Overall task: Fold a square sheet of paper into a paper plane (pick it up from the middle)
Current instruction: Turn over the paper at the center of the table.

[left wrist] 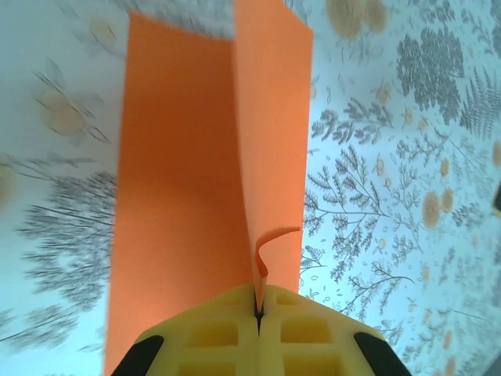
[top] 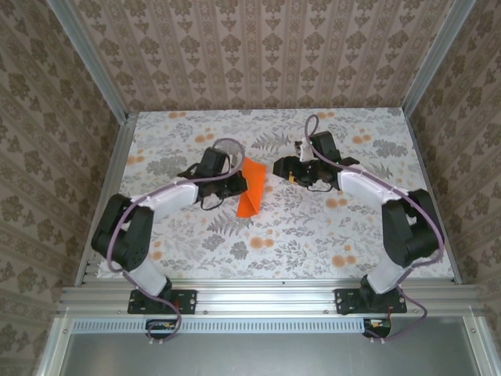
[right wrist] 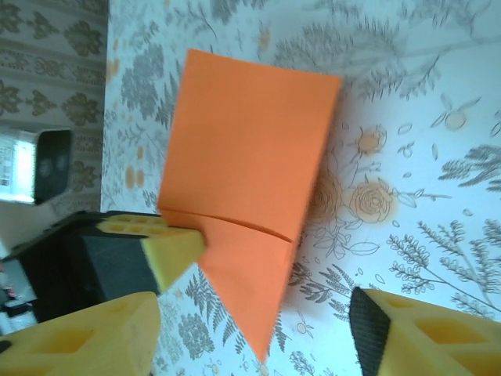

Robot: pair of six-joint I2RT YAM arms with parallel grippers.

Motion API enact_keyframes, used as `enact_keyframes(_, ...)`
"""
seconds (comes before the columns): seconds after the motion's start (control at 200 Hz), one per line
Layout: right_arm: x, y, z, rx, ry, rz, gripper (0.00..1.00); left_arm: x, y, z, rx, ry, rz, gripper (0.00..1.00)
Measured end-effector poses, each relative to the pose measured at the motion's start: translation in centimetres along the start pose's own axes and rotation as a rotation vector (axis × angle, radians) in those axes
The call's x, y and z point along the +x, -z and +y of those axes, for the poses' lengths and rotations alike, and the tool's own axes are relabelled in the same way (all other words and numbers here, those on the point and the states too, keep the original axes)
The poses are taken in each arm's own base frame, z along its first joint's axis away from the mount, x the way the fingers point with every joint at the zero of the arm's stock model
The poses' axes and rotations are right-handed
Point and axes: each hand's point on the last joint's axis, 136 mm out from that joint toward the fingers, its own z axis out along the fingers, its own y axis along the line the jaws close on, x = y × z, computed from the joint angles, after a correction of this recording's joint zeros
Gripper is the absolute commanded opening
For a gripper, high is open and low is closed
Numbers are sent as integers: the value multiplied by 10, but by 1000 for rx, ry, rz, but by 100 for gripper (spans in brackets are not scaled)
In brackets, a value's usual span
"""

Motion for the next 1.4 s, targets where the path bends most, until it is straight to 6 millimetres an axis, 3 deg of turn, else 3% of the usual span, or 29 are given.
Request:
enact_keyframes(0.13,-4,22,-2,62,34,-75,79,-23,40,3,-163,-107,-64,3)
enact_keyframes(0.26,1,40,-13,139,33,-127,85,-33,69,16,-353,-193,-85,3)
enact_keyframes(0.37,1,56,-19,193,35,-182,91,-34,85,21,-506,-280,-77,4)
enact_keyframes(0.48,-2,71,-20,227,37,-238,92,-37,86,18,-629,-367,-65,4)
enact_keyframes(0.61,-6,82,-23,256,27,-288,92,-34,64,19,-784,-463,-14,4)
enact_keyframes(0.9,-4,92,-36,315,-12,-325,92,5,-28,23,-995,-658,154,5)
enact_keyframes(1.165,-2,128,-59,415,-115,-436,92,27,-55,7,-898,-619,195,12)
enact_keyframes(1.4,-4,157,-74,439,-207,-544,91,45,-79,2,-793,-563,251,26)
